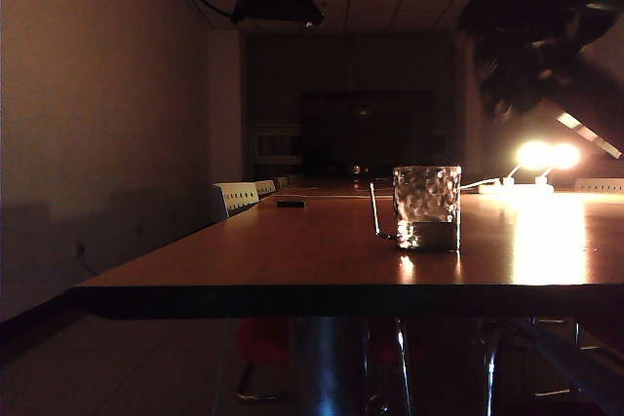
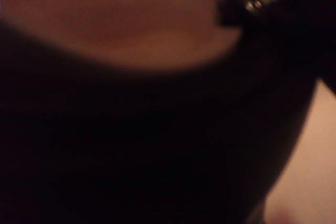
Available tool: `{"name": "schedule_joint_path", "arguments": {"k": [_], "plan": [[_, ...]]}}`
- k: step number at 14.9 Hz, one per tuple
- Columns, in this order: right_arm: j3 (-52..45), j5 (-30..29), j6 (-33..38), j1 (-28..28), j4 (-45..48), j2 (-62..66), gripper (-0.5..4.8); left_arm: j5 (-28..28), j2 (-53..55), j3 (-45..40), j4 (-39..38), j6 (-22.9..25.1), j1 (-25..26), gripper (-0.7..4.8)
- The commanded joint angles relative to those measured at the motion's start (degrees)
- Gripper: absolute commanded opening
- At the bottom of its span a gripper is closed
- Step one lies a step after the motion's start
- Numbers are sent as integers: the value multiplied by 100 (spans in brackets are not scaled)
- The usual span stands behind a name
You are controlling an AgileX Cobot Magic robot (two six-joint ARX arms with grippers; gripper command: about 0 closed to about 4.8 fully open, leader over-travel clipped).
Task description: Pick up the black thermos cup, pour some water from it into the cup, and then put the thermos cup back on the table.
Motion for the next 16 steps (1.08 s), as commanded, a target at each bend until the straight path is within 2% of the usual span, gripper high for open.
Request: {"name": "schedule_joint_path", "arguments": {"k": [1, 3, 6, 10, 11, 13, 14, 16], "plan": [[50, 275, 826, 2, 420, -70, 138, 63, -48, 33, 13, -22, 0, -8], [50, 195, 1543, 2, 350, -68, 138, 66, -48, 33, 7, -39, -2, -8], [50, -291, 2581, -129, -59, -70, 138, 63, -48, 33, 7, -39, -2, -8], [52, -1666, 3661, -726, -605, -83, 138, 63, -48, 33, -4, -39, -2, -8], [52, -2144, 3866, -883, -669, -83, 138, 63, -48, 33, 0, -37, -2, -8], [52, -3534, 4210, -1239, -704, -83, 138, 63, -48, 33, 2, -39, 0, -8], [52, -3840, 4203, -1362, -699, -81, 138, 63, -48, 33, 4, -39, -2, -8], [50, -3886, 4201, -1537, -699, -81, 139, 63, -48, 33, 24, -39, -2, -8]]}}
